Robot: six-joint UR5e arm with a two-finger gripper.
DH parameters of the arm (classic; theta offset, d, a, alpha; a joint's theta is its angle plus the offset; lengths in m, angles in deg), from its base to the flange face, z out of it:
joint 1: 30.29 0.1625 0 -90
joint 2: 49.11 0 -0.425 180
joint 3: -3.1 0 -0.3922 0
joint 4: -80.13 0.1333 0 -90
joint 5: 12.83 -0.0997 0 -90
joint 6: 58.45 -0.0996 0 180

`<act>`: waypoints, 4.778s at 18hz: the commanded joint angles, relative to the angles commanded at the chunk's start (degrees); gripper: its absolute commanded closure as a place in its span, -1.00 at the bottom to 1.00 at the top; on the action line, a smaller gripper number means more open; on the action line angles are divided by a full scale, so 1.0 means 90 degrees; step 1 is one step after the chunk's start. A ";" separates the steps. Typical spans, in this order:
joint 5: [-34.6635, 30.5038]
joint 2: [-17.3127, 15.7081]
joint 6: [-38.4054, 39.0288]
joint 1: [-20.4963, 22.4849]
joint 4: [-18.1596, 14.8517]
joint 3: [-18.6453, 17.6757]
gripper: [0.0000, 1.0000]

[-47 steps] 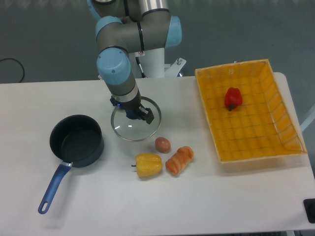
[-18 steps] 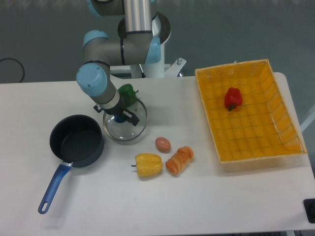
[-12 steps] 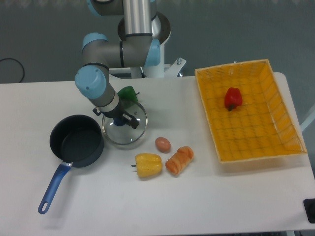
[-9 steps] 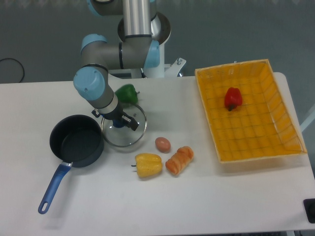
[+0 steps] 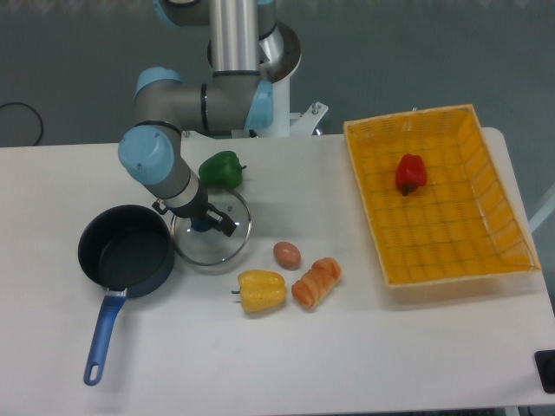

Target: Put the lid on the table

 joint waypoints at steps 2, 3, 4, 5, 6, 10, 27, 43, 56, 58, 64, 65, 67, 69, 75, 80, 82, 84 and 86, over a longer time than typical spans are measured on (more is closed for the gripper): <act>0.0000 0.0010 0.0049 -0.0048 0.0000 0.0049 0.19; 0.0000 0.0010 0.0078 -0.0078 0.0000 0.0049 0.19; 0.0000 0.0000 0.0078 -0.0088 -0.0010 0.0049 0.19; 0.0000 -0.0009 0.0078 -0.0098 -0.0019 0.0049 0.19; -0.0010 -0.0009 0.0069 -0.0107 -0.0020 0.0039 0.19; -0.0166 0.0000 0.0029 -0.0098 -0.0029 -0.0116 0.20; -0.0196 0.0342 0.0029 -0.0059 0.0439 -0.0019 0.19; -0.0274 0.0498 0.0039 -0.0088 0.0439 0.0059 -0.30; -0.0303 -0.0047 0.0029 -0.0039 0.0332 0.0401 -1.00; -0.0303 -0.0214 0.0020 0.0078 0.0284 0.0401 -1.00; -0.0284 -0.0965 -0.0117 0.0555 -0.0351 0.0410 -1.00; -0.0245 -0.1112 -0.0156 0.0721 -0.0419 0.0410 -1.00; -0.0186 -0.1356 -0.0467 0.1131 -0.0536 0.0401 -1.00; -0.0069 -0.1581 -0.0760 0.1657 -0.0557 0.0401 -1.00; 0.0184 -0.1709 -0.2322 0.2967 -0.0557 0.0508 -1.00; 0.0751 -0.1612 -0.3980 0.3807 -0.0762 0.0722 -1.00; 0.0839 -0.1320 -0.4723 0.3993 -0.0771 0.0811 -1.00; 0.0879 -0.1260 -0.5522 0.4149 -0.0742 0.0830 -1.00; 0.0869 -0.1259 -0.6917 0.4189 -0.0703 0.0840 -1.00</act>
